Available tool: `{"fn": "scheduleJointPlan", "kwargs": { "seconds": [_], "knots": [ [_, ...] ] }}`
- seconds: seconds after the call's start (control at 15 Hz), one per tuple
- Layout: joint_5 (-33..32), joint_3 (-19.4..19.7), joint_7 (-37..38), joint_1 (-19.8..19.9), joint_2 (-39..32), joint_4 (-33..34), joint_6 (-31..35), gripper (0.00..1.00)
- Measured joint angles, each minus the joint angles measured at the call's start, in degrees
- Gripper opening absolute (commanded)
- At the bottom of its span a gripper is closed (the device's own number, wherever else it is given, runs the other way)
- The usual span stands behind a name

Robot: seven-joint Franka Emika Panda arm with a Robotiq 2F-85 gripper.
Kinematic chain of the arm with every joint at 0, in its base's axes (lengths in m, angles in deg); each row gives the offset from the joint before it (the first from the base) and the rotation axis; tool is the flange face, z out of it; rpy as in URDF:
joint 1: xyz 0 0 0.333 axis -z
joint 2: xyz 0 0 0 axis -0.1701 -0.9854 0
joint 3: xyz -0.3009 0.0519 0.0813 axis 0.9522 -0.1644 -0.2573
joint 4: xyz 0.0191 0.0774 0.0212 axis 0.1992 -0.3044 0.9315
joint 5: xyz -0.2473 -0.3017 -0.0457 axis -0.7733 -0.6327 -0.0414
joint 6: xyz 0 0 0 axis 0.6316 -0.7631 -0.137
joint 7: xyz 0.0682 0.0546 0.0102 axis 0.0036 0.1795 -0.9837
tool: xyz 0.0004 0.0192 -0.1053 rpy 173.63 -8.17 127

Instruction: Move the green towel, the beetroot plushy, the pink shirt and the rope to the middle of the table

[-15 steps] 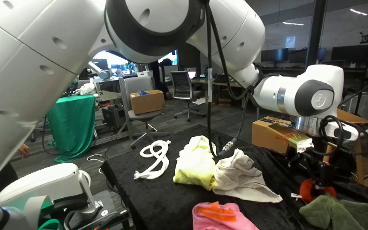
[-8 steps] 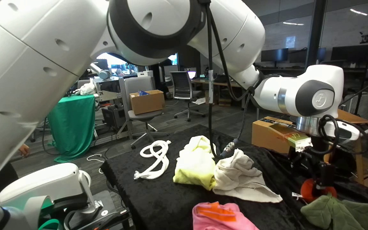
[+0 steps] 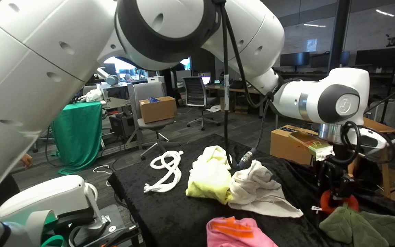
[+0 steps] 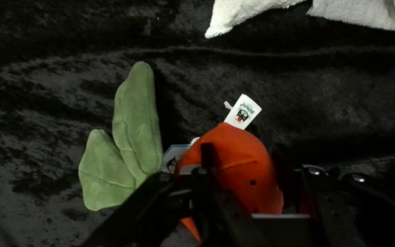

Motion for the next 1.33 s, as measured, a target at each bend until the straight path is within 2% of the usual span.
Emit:
{"fn": "scheduleJointPlan", "kwargs": {
  "seconds": [0.13, 0.27, 0.33, 0.93, 1.33],
  "knots": [
    [0.0, 0.0, 0.1, 0.0, 0.0, 0.0, -0.2, 0.03],
    [0.0, 0.1, 0.2, 0.0, 0.0, 0.2, -0.6, 0.02],
    [0.0, 0.1, 0.2, 0.0, 0.0, 0.2, -0.8, 0.05],
    [-0.3, 0.0, -2.4, -0.1, 0.3, 0.6, -1.4, 0.05],
    [-2.5, 0.0, -7.8, -0.4, 9.0, -1.1, -7.1, 0.05]
  ]
}}
